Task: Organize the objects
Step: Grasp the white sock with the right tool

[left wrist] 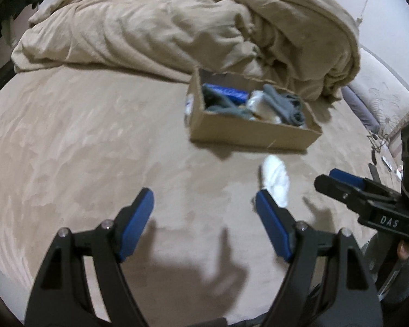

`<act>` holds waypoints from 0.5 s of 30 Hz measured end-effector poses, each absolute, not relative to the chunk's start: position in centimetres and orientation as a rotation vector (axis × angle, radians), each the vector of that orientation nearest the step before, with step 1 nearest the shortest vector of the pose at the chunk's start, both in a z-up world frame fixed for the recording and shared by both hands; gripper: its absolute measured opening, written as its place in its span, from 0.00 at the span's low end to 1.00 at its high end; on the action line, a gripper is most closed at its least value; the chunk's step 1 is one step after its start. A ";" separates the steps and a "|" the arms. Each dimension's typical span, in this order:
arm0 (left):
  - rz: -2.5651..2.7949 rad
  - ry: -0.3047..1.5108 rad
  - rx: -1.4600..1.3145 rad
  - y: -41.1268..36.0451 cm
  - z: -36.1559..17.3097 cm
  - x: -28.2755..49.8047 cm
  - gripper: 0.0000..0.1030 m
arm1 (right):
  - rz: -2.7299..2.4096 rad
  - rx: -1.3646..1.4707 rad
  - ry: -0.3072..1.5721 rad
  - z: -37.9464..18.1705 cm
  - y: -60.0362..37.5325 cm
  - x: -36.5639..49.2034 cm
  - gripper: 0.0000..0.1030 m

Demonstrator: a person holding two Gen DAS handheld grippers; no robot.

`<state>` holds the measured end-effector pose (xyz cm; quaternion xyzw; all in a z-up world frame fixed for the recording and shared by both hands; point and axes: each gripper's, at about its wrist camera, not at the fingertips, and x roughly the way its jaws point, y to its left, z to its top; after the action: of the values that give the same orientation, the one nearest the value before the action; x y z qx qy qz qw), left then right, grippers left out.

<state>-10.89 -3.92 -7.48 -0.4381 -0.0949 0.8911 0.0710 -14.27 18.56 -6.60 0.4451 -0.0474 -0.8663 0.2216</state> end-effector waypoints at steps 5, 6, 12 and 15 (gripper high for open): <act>2.667 -0.306 -1.366 -4.8 -9.3 -11.0 0.76 | -2.356 1.292 -0.148 -8.9 17.4 -15.2 0.76; 2.665 -0.308 -1.376 -4.9 -9.8 -11.0 0.76 | -2.343 1.317 -0.156 -9.6 17.1 -15.5 0.76; 2.658 -0.317 -1.421 -5.4 -11.6 -11.6 0.76 | -2.260 1.426 -0.274 -12.9 16.0 -16.9 0.76; 2.652 -0.320 -1.441 -5.6 -12.4 -12.0 0.76 | -2.281 1.424 -0.287 -13.4 15.7 -17.1 0.75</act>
<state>-12.03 -5.60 -12.43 -0.4742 -0.1053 0.8725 0.0530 -17.14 15.71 -13.43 0.5139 -0.1037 -0.8235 0.2169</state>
